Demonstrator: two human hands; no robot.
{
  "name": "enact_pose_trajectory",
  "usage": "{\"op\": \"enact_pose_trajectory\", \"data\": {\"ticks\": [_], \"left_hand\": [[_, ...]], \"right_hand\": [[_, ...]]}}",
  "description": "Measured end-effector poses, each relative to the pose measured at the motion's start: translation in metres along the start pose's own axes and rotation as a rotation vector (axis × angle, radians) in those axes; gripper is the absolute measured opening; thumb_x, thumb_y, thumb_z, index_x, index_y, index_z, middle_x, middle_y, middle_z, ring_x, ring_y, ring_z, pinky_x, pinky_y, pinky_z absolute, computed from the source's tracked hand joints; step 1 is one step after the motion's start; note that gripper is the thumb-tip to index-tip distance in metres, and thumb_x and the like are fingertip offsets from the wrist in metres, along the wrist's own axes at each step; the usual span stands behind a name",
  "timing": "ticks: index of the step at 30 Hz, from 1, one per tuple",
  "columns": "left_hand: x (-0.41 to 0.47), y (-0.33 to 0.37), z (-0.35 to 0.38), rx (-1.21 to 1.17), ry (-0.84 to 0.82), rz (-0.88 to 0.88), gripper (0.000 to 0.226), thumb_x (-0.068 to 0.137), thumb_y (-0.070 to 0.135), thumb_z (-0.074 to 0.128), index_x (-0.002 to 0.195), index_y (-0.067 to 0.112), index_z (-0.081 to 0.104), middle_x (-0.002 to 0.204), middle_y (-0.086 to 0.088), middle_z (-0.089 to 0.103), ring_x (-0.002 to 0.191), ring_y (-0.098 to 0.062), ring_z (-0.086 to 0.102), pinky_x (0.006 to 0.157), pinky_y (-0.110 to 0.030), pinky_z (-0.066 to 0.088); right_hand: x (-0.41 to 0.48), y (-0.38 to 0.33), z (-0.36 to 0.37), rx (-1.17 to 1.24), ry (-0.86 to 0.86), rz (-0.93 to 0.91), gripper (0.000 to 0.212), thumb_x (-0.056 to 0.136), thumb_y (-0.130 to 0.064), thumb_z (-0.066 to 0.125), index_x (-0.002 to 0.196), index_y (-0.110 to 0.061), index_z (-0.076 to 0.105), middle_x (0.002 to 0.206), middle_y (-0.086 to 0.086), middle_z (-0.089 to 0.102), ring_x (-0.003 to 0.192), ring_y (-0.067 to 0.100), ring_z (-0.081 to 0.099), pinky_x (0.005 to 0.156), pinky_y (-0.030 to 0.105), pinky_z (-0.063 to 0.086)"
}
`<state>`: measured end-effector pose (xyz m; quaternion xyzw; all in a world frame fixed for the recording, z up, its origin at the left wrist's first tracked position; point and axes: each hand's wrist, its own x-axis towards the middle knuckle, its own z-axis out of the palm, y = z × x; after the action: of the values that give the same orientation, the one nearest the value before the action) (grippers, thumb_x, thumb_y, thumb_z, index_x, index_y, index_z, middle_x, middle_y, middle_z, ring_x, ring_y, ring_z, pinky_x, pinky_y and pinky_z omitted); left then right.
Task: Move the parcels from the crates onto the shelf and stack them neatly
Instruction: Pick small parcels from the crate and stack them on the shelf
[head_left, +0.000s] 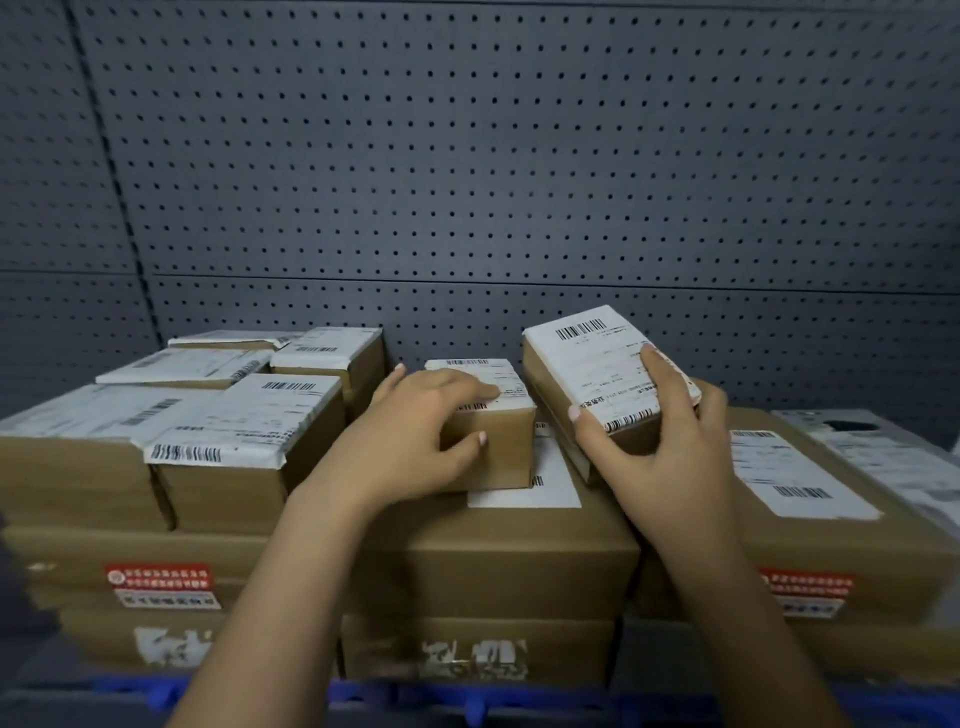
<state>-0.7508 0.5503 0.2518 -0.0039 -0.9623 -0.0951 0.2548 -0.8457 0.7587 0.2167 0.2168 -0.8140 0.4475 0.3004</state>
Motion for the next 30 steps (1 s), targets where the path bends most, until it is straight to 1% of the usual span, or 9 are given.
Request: {"op": "enact_pose_trajectory", "data": {"ticks": [3, 5, 9, 12, 14, 18, 22, 27, 30], "left_hand": [[-0.008, 0.000, 0.000, 0.071, 0.043, 0.002, 0.043, 0.094, 0.035, 0.051, 0.136, 0.036, 0.045, 0.138, 0.016, 0.047, 0.131, -0.007, 0.038, 0.120, -0.040, 0.008], [-0.014, -0.001, 0.000, 0.116, 0.074, -0.005, 0.043, 0.094, 0.033, 0.049, 0.137, 0.034, 0.044, 0.138, 0.014, 0.047, 0.131, -0.009, 0.039, 0.119, -0.037, 0.010], [-0.026, 0.002, 0.002, 0.186, 0.145, -0.015, 0.049, 0.093, 0.033, 0.049, 0.141, 0.029, 0.040, 0.142, 0.006, 0.044, 0.131, -0.016, 0.040, 0.118, -0.038, 0.014], [-0.035, 0.006, 0.005, 0.178, 0.199, 0.063, 0.045, 0.090, 0.029, 0.052, 0.135, 0.023, 0.048, 0.133, 0.001, 0.052, 0.122, -0.020, 0.048, 0.115, -0.037, 0.023], [-0.040, 0.007, 0.007, 0.181, 0.196, 0.079, 0.043, 0.091, 0.027, 0.050, 0.133, 0.022, 0.050, 0.131, 0.001, 0.053, 0.122, -0.019, 0.047, 0.114, -0.036, 0.024], [-0.043, 0.002, 0.005, 0.178, 0.191, 0.031, 0.047, 0.094, 0.024, 0.043, 0.140, 0.019, 0.044, 0.140, -0.001, 0.048, 0.131, -0.020, 0.040, 0.118, -0.037, 0.016], [-0.041, -0.002, 0.003, 0.213, 0.149, -0.024, 0.052, 0.096, 0.024, 0.037, 0.147, 0.017, 0.032, 0.150, -0.003, 0.037, 0.140, -0.022, 0.028, 0.119, -0.037, 0.005], [-0.038, -0.006, 0.004, 0.249, 0.087, -0.102, 0.058, 0.098, 0.026, 0.033, 0.152, 0.014, 0.015, 0.158, -0.007, 0.019, 0.146, -0.024, 0.011, 0.120, -0.040, 0.002], [-0.034, -0.011, 0.006, 0.217, 0.027, -0.142, 0.063, 0.097, 0.024, 0.035, 0.153, 0.011, 0.008, 0.160, -0.010, 0.010, 0.148, -0.027, 0.002, 0.120, -0.040, 0.002]], "right_hand": [[-0.007, -0.007, 0.001, -0.018, -0.008, 0.020, 0.081, 0.072, -0.070, 0.060, 0.142, -0.044, 0.030, 0.130, -0.005, 0.033, 0.121, 0.020, 0.040, 0.094, 0.043, 0.045], [-0.013, -0.014, 0.002, -0.019, -0.012, 0.028, 0.081, 0.073, -0.069, 0.061, 0.143, -0.043, 0.029, 0.130, -0.004, 0.033, 0.122, 0.021, 0.038, 0.096, 0.044, 0.044], [-0.028, -0.026, 0.006, -0.054, 0.018, 0.025, 0.084, 0.073, -0.069, 0.061, 0.144, -0.040, 0.029, 0.130, -0.002, 0.033, 0.123, 0.022, 0.038, 0.098, 0.044, 0.043], [-0.034, -0.035, 0.010, -0.063, 0.024, 0.042, 0.084, 0.072, -0.069, 0.062, 0.144, -0.040, 0.029, 0.132, -0.001, 0.033, 0.125, 0.022, 0.037, 0.099, 0.044, 0.043], [-0.036, -0.041, 0.015, -0.055, 0.009, 0.054, 0.085, 0.073, -0.067, 0.063, 0.145, -0.039, 0.028, 0.134, -0.001, 0.032, 0.127, 0.022, 0.035, 0.099, 0.041, 0.041], [-0.038, -0.053, 0.025, -0.035, -0.014, 0.064, 0.086, 0.072, -0.067, 0.064, 0.146, -0.038, 0.030, 0.135, 0.001, 0.032, 0.127, 0.023, 0.036, 0.098, 0.037, 0.038], [-0.041, -0.061, 0.030, -0.100, -0.020, 0.064, 0.086, 0.072, -0.070, 0.062, 0.146, -0.037, 0.031, 0.132, 0.002, 0.035, 0.124, 0.024, 0.038, 0.097, 0.039, 0.040], [-0.047, -0.067, 0.033, -0.116, -0.025, 0.063, 0.085, 0.072, -0.068, 0.064, 0.145, -0.038, 0.032, 0.130, 0.001, 0.036, 0.124, 0.023, 0.037, 0.096, 0.037, 0.039], [-0.051, -0.070, 0.031, -0.122, -0.019, 0.069, 0.084, 0.073, -0.068, 0.064, 0.145, -0.038, 0.031, 0.132, 0.002, 0.035, 0.125, 0.024, 0.037, 0.097, 0.040, 0.041]]}}
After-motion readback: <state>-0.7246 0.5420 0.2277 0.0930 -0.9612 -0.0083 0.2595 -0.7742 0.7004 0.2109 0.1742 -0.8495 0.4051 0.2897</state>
